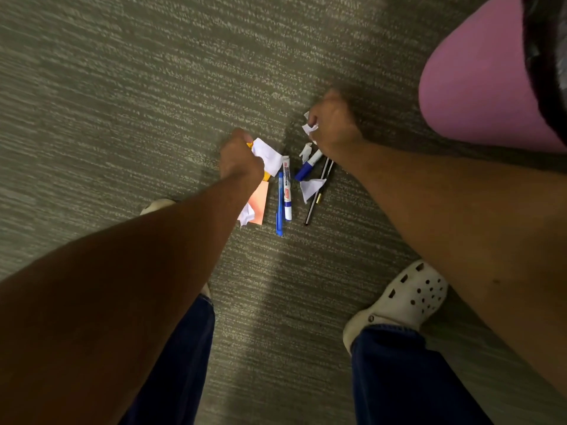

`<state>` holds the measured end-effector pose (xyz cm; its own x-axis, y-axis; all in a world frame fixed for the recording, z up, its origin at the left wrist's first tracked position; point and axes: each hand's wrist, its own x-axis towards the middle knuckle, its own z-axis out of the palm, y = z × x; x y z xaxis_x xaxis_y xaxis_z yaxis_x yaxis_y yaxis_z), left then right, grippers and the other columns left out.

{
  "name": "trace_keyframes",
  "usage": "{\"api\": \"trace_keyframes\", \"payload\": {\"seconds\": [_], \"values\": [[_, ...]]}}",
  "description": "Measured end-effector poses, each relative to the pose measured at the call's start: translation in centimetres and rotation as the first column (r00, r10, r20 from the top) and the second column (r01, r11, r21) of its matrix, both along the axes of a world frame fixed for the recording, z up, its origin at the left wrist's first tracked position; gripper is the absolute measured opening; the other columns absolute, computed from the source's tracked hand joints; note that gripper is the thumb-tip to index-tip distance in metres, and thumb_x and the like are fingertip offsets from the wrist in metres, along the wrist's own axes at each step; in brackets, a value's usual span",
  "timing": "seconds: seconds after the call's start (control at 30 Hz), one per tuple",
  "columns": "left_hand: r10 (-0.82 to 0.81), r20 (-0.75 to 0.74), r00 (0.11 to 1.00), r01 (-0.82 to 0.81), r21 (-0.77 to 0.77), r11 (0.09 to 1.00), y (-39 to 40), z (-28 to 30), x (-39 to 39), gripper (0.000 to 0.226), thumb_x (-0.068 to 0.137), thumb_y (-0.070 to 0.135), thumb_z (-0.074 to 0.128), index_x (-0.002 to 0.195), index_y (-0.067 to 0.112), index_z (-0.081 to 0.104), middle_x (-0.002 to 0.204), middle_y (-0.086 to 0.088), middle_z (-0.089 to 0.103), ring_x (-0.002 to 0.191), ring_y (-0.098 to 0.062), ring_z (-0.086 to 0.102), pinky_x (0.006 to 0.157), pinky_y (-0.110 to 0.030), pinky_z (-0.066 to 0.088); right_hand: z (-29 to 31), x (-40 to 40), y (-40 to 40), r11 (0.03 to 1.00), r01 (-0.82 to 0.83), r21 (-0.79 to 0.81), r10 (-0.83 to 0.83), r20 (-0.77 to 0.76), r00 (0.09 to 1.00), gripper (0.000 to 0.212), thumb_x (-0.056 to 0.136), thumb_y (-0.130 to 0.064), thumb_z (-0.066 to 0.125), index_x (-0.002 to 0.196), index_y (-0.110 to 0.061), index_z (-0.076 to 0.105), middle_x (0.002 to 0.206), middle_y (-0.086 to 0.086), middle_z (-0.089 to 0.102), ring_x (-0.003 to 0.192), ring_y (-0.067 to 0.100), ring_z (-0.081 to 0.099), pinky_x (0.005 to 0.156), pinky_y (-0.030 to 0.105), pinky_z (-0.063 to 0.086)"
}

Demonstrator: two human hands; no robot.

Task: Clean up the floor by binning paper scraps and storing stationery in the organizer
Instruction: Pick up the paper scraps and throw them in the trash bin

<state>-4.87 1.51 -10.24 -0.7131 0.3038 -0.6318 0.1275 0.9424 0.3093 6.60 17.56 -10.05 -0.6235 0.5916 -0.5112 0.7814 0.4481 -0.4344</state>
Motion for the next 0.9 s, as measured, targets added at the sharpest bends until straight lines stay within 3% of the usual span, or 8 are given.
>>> {"api": "trace_keyframes", "payload": {"seconds": [0.07, 0.2, 0.37, 0.5, 0.6, 0.67, 0.77, 0.9], "values": [[0.096, 0.015, 0.995, -0.097, 0.058, 0.994, 0.0, 0.2, 0.0, 0.036, 0.085, 0.007, 0.071, 0.119, 0.017, 0.067, 0.119, -0.006, 0.072, 0.108, -0.025, 0.069, 0.076, -0.024, 0.043, 0.5, 0.3, 0.2, 0.97, 0.226, -0.095, -0.229, -0.017, 0.973, 0.019, 0.09, 0.0, 0.073, 0.109, -0.003, 0.075, 0.122, 0.014, 0.071, 0.107, 0.02, 0.067, 0.091, 0.022, 0.05], [0.268, 0.07, 0.961, -0.276, 0.175, 0.945, -1.0, 1.8, 0.0, 0.028, 0.088, 0.013, 0.065, 0.114, 0.015, 0.076, 0.113, -0.012, 0.077, 0.104, -0.029, 0.072, 0.091, -0.035, 0.058, 1.8, 2.0, 1.0, 0.77, 0.533, -0.352, -0.59, -0.073, 0.804, 0.025, 0.083, 0.004, 0.081, 0.106, 0.005, 0.072, 0.119, 0.014, 0.073, 0.104, 0.021, 0.069, 0.096, 0.035, 0.058], [0.207, 0.072, 0.976, -0.213, 0.087, 0.973, -6.0, 3.5, 0.6, 0.018, 0.088, 0.01, 0.069, 0.102, 0.008, 0.08, 0.099, -0.014, 0.079, 0.092, -0.029, 0.074, 0.071, -0.024, 0.052, 3.3, 2.5, -0.7, 0.937, 0.126, -0.326, -0.156, -0.067, 0.985, 0.025, 0.081, -0.004, 0.085, 0.104, -0.007, 0.076, 0.112, 0.007, 0.073, 0.092, 0.012, 0.065, 0.068, 0.014, 0.048], [0.065, 0.176, 0.982, -0.073, 0.037, 0.997, -10.0, 3.8, 2.9, 0.03, 0.084, 0.005, 0.081, 0.112, 0.007, 0.075, 0.113, -0.011, 0.071, 0.099, -0.03, 0.069, 0.074, -0.021, 0.05, 2.1, 1.5, -1.7, 0.941, -0.264, -0.21, 0.278, 0.039, 0.96, 0.021, 0.087, -0.004, 0.077, 0.108, -0.005, 0.075, 0.131, 0.013, 0.06, 0.116, 0.027, 0.061, 0.098, 0.033, 0.05], [0.058, 0.211, 0.976, -0.067, 0.036, 0.997, -11.3, 3.0, 4.2, 0.056, 0.076, 0.006, 0.088, 0.127, 0.012, 0.065, 0.124, -0.008, 0.065, 0.105, -0.019, 0.06, 0.085, -0.026, 0.044, 1.3, 1.2, -2.3, 0.893, -0.443, -0.074, 0.449, 0.11, 0.887, 0.02, 0.094, -0.003, 0.061, 0.111, -0.005, 0.071, 0.131, 0.019, 0.056, 0.117, 0.033, 0.056, 0.093, 0.033, 0.044], [0.078, 0.187, 0.979, -0.087, 0.039, 0.995, -11.1, 2.4, 4.7, 0.067, 0.074, 0.005, 0.089, 0.133, 0.013, 0.058, 0.117, -0.004, 0.062, 0.103, -0.016, 0.057, 0.085, -0.024, 0.042, 0.5, 1.4, -3.0, 0.88, -0.473, -0.032, 0.474, 0.089, 0.876, 0.02, 0.099, -0.007, 0.056, 0.114, -0.011, 0.069, 0.131, 0.017, 0.056, 0.117, 0.032, 0.057, 0.094, 0.033, 0.042], [0.129, 0.122, 0.984, -0.133, 0.022, 0.991, -10.5, 1.5, 5.0, 0.064, 0.077, 0.003, 0.086, 0.132, 0.012, 0.055, 0.106, -0.004, 0.067, 0.09, -0.015, 0.062, 0.082, -0.026, 0.048, 2.2, 0.9, -4.3, 0.932, -0.298, -0.205, 0.33, 0.143, 0.933, 0.024, 0.104, -0.023, 0.051, 0.127, -0.024, 0.059, 0.133, 0.006, 0.057, 0.126, 0.022, 0.053, 0.108, 0.033, 0.038], [0.032, 0.067, 0.997, -0.03, -0.032, 0.999, -10.1, 0.7, 4.6, 0.041, 0.079, 0.01, 0.086, 0.111, 0.012, 0.06, 0.107, -0.011, 0.077, 0.094, -0.027, 0.074, 0.078, -0.029, 0.049, 1.2, 1.3, -4.2, 0.962, -0.243, -0.124, 0.254, 0.077, 0.964, 0.024, 0.099, -0.008, 0.062, 0.123, -0.007, 0.06, 0.125, 0.013, 0.065, 0.115, 0.028, 0.064, 0.095, 0.035, 0.048]]}}
